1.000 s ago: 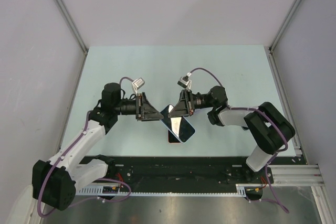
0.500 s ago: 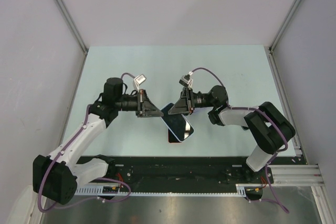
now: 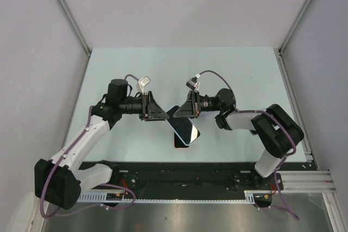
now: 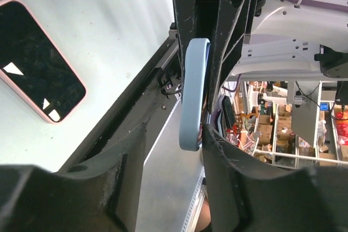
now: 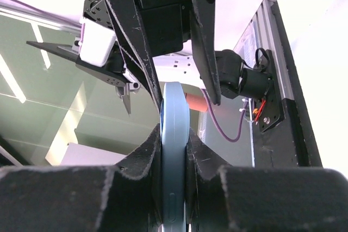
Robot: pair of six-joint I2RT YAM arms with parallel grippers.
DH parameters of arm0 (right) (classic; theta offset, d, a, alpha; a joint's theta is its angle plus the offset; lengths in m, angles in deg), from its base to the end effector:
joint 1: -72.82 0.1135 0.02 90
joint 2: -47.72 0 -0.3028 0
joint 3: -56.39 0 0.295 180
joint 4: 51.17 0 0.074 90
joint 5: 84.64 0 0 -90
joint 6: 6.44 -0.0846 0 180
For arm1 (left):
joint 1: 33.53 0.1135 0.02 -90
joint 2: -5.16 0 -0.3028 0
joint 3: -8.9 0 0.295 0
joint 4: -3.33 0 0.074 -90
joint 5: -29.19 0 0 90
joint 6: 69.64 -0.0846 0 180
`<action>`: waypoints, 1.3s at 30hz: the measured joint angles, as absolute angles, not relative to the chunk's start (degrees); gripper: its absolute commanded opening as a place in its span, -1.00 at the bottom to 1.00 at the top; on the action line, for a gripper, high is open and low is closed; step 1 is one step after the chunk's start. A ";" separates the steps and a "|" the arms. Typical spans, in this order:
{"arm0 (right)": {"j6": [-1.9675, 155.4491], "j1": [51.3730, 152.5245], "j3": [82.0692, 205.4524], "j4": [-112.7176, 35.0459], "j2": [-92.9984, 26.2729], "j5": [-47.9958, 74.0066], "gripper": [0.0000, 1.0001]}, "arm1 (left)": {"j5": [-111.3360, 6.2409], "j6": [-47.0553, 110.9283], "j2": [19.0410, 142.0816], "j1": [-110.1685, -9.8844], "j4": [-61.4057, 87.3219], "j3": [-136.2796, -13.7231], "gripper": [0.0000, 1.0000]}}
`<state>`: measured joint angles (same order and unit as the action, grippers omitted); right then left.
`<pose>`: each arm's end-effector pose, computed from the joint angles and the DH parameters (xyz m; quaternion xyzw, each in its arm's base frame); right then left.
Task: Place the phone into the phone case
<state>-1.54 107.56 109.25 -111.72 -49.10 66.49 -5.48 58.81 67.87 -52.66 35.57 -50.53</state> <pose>0.2687 0.2765 0.2422 -0.1500 0.6392 0.7497 0.0830 0.2371 -0.1559 0.2948 0.0774 0.8119 -0.5570 0.1565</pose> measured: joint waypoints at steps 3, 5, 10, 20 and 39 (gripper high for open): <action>-0.15 106.89 109.25 -111.68 -48.35 65.59 -1.00 | -6.09 59.10 67.72 -52.62 34.39 -50.51 0.15; 1.89 106.03 109.25 -111.44 -46.80 64.61 -1.00 | -6.26 59.45 67.15 -52.62 32.86 -50.43 0.23; 7.29 104.68 109.25 -106.63 -40.14 60.06 -1.00 | -6.70 60.21 63.52 -52.62 27.79 -48.61 0.37; 18.32 109.73 109.27 -93.01 -30.04 46.42 -1.00 | -6.07 66.33 61.64 -52.62 15.55 -42.43 0.37; 23.57 113.01 109.51 -87.20 -25.84 37.59 -1.00 | -8.63 69.68 58.65 -52.14 9.00 -40.24 0.40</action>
<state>23.57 113.01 109.51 -87.20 -25.84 37.59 -8.63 69.68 58.65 -52.14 9.00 -40.24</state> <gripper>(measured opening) 0.184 0.695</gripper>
